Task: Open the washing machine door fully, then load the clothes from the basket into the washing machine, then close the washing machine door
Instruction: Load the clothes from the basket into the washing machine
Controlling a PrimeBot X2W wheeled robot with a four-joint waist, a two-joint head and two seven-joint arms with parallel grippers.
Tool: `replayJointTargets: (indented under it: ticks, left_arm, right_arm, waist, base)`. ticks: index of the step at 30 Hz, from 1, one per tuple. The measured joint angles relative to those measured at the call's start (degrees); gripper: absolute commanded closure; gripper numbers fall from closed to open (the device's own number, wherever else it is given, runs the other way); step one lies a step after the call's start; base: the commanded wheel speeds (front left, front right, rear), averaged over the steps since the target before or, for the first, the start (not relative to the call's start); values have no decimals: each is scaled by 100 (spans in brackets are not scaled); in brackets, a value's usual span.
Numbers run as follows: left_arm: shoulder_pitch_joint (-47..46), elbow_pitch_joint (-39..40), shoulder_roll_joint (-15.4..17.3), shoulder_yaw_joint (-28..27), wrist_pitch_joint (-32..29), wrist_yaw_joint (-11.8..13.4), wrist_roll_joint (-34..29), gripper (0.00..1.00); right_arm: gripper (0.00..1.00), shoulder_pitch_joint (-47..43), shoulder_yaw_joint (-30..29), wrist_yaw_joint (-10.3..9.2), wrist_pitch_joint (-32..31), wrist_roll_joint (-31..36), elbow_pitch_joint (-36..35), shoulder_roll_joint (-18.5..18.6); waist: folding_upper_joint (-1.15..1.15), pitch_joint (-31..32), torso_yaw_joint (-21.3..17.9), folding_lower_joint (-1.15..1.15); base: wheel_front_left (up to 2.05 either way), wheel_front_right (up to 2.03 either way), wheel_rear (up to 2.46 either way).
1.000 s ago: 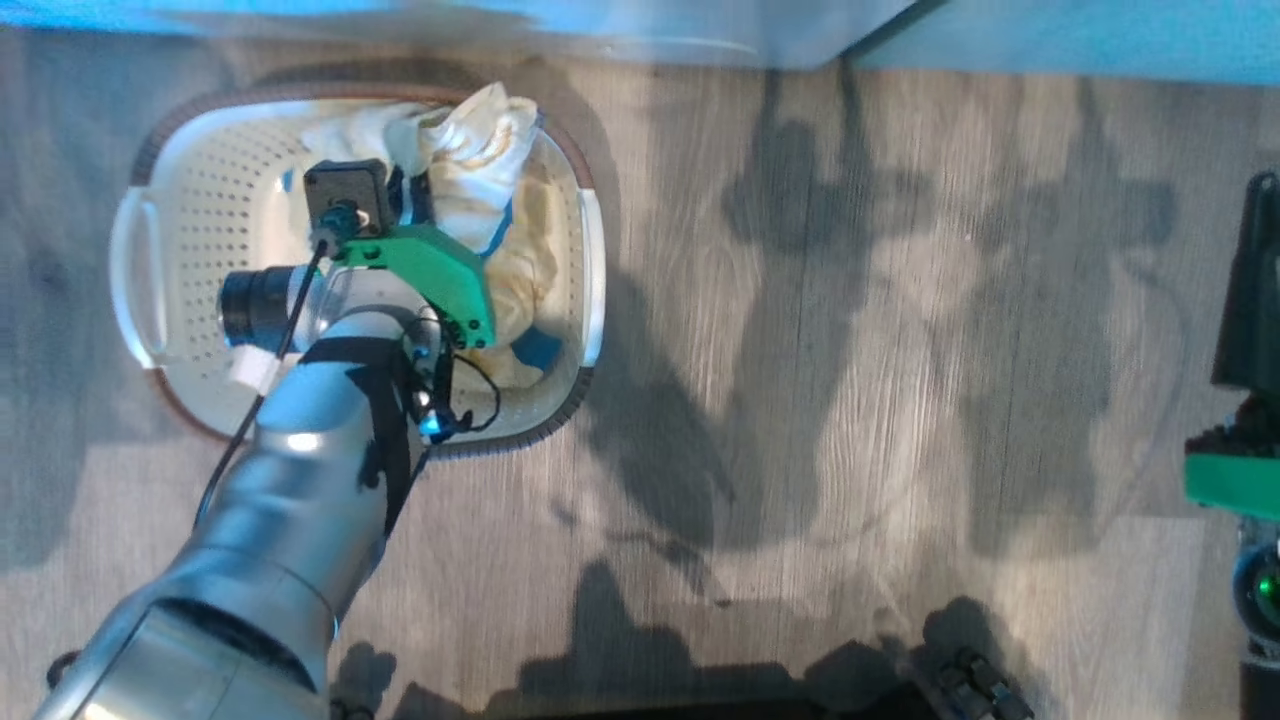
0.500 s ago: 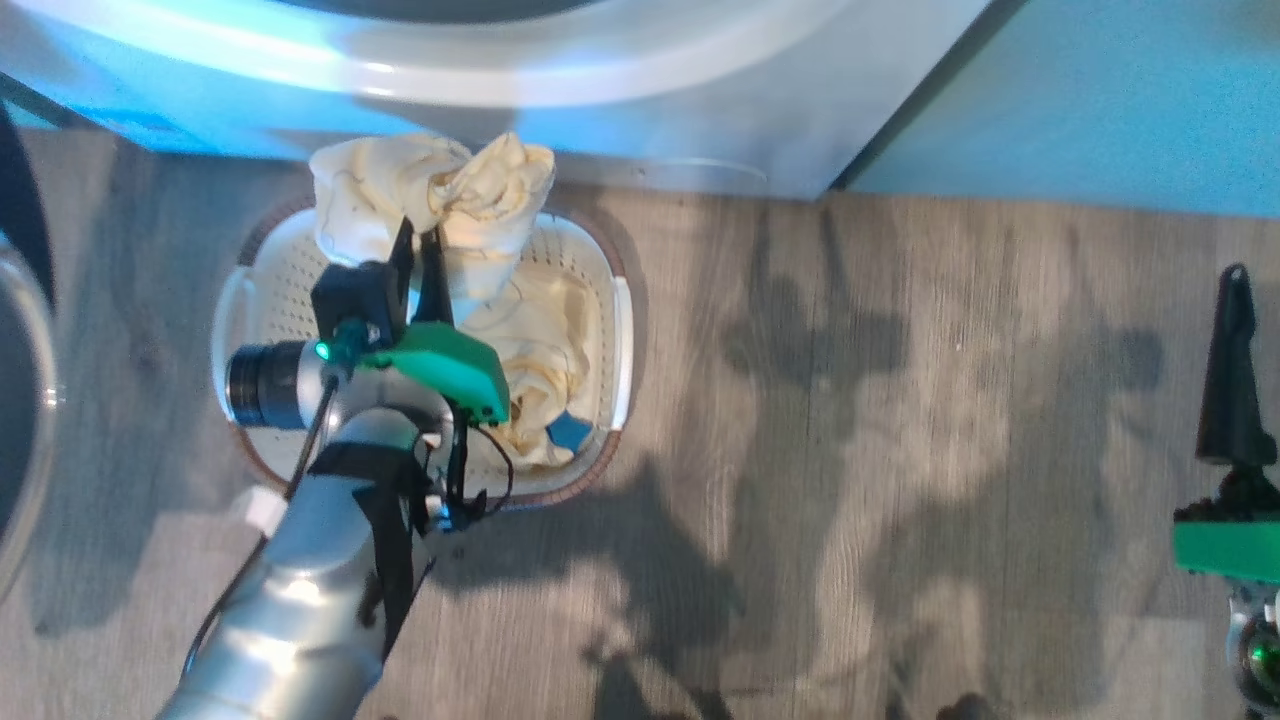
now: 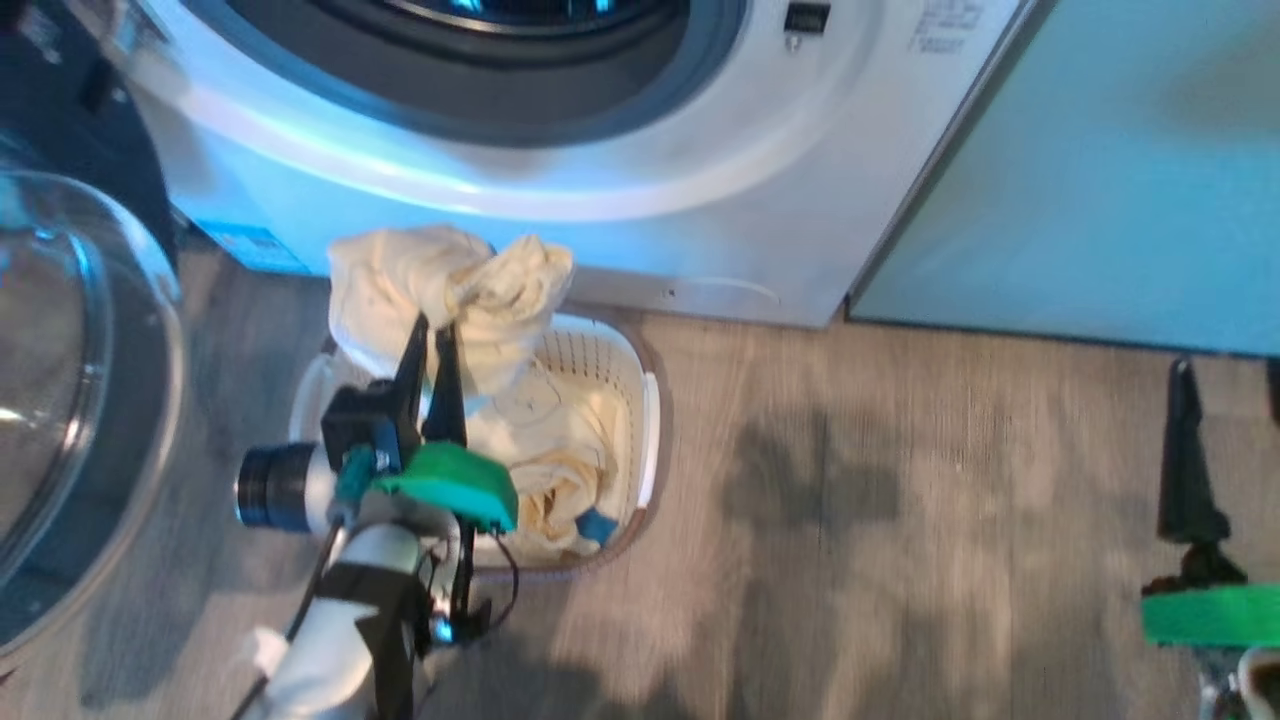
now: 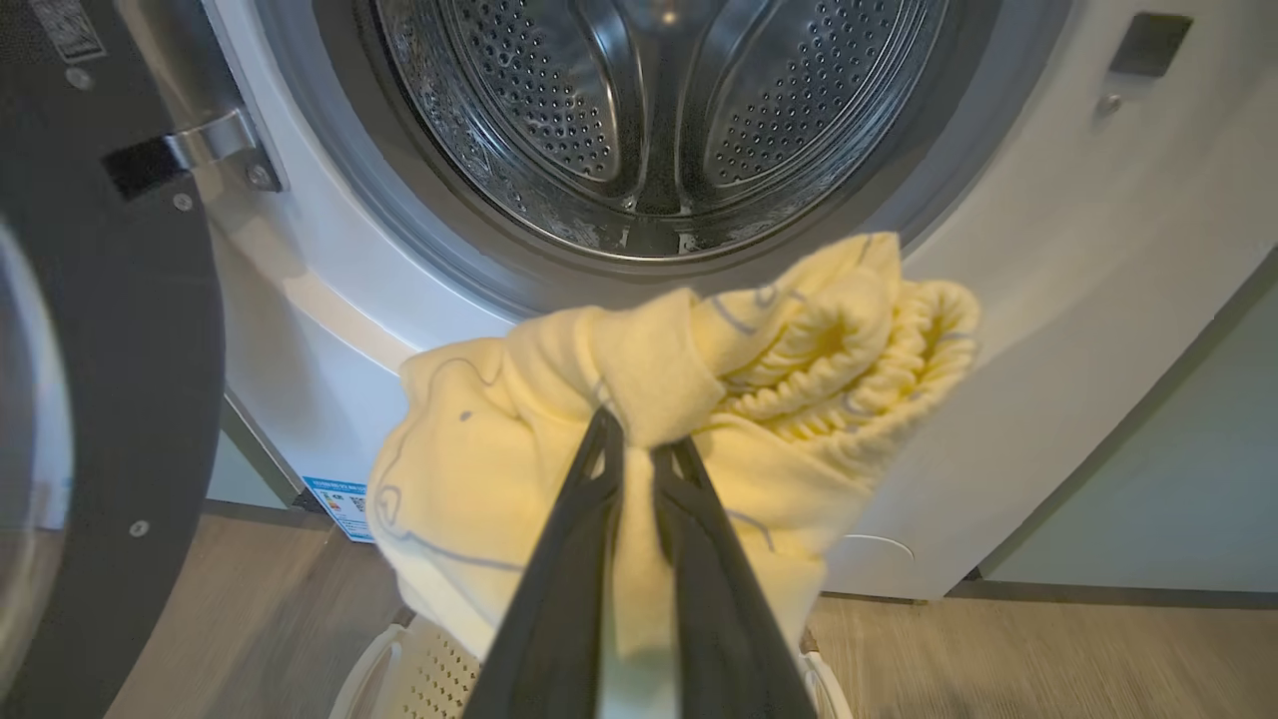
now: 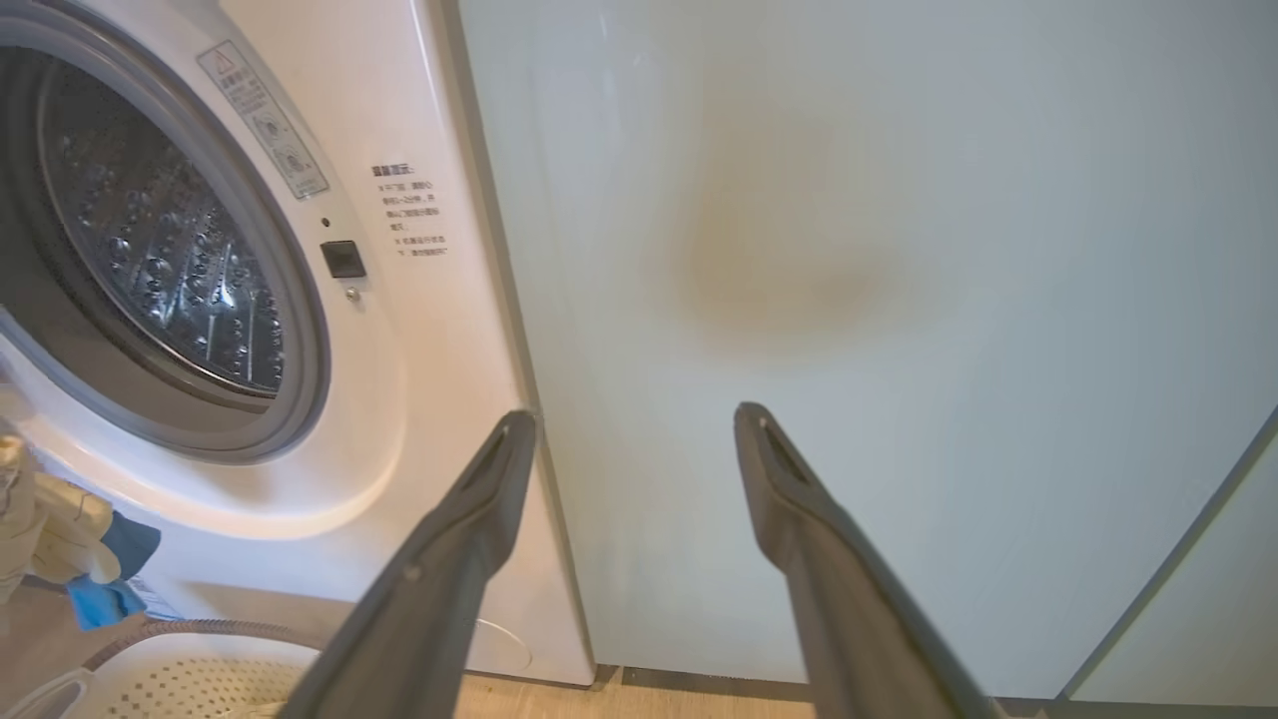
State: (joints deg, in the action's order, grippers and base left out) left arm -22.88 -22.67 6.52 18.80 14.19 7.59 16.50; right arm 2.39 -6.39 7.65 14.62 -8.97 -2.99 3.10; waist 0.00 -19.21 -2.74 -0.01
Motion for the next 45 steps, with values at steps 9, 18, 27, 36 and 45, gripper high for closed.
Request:
replayJointTargets:
  ticks: [9,18,27,36,45]
  left_arm:
    - [783,357,59,56,-1,2,-129,100]
    - [1301,736,164,177,-79,26,-126,100]
    - [1571,999,325,175,-266,103,-77,100]
    - [1580,1151,338,186,-319,154,-68,100]
    - [1577,1151,341,216,-363,160,-26,100]
  right_arm:
    - [0,-509,76,0,0,149,112,-44]
    - [0,-905,68,0,0,201,125,-86]
    - [0,-1045,111,0,0,166,134,-100]
    - [0,-1042,110,0,0,140,127,-105]
    - [0,-1037,113,0,0,138,127,-108]
  waist:
    - [0,802,104,0]
    - [0,1325,207,0]
    - [0,1564,216,0]
    - [0,1499,209,1]
    - [0,1428,199,1]
  base:
    - [0,0,0]
    - [0,0,0]
    - [0,0,0]
    - [0,0,0]
    - [0,0,0]
